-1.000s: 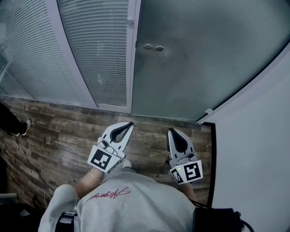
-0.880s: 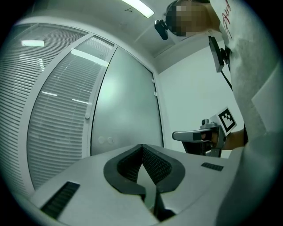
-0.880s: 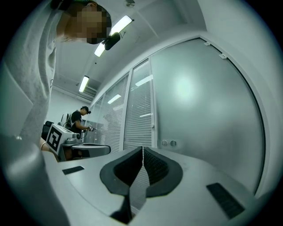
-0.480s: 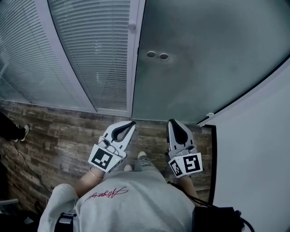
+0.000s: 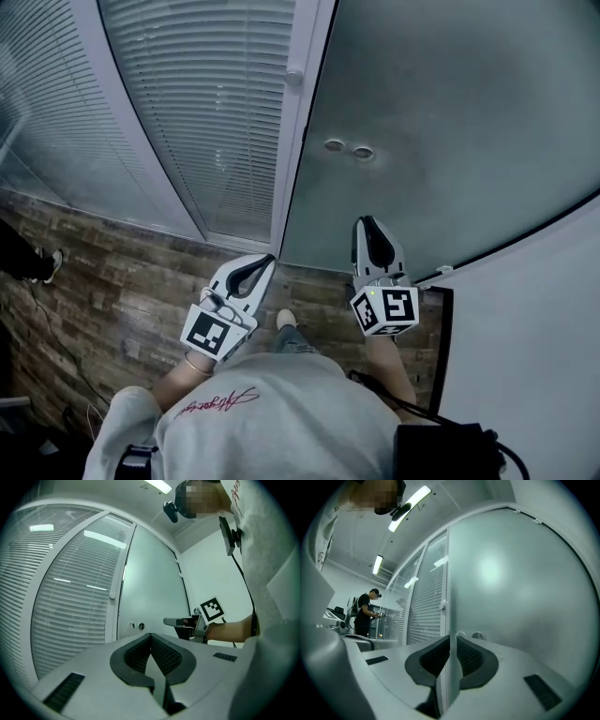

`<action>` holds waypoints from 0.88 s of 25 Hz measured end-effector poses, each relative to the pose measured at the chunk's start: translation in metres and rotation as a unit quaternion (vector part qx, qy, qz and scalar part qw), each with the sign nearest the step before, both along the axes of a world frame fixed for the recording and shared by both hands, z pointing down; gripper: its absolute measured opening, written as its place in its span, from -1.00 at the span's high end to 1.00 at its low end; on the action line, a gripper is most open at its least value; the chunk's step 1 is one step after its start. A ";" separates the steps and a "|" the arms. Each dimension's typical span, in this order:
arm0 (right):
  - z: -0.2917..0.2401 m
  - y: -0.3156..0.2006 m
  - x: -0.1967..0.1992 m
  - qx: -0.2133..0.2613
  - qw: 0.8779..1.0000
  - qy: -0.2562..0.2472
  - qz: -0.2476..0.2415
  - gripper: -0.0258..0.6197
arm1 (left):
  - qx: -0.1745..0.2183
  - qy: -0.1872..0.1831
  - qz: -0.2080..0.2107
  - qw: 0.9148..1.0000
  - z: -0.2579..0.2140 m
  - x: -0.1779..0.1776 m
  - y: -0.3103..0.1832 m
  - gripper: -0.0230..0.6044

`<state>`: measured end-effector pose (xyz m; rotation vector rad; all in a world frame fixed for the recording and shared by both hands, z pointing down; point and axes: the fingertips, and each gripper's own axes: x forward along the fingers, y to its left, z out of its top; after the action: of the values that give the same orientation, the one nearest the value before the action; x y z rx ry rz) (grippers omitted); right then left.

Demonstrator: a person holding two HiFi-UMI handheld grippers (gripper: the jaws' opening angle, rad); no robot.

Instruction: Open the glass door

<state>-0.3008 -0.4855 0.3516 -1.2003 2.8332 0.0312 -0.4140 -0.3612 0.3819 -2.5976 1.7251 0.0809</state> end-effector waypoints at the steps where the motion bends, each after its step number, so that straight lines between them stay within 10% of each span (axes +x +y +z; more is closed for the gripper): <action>1: 0.003 -0.017 -0.006 -0.004 1.000 0.002 0.002 0.78 | -0.001 0.000 -0.007 1.000 0.002 -0.006 -0.008 0.89; 3: 0.012 -0.051 -0.019 -0.016 1.000 0.007 0.004 0.52 | -0.003 0.001 -0.018 1.000 0.005 -0.015 -0.022 0.89; 22: 0.018 -0.164 -0.078 0.006 0.998 0.027 0.061 0.47 | -0.027 -0.005 -0.078 0.997 0.011 -0.054 -0.062 0.89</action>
<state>-0.3789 -0.6497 0.3700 -1.3886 2.7959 0.0891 -0.4682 -0.4233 0.3932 -2.4839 1.9463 0.0192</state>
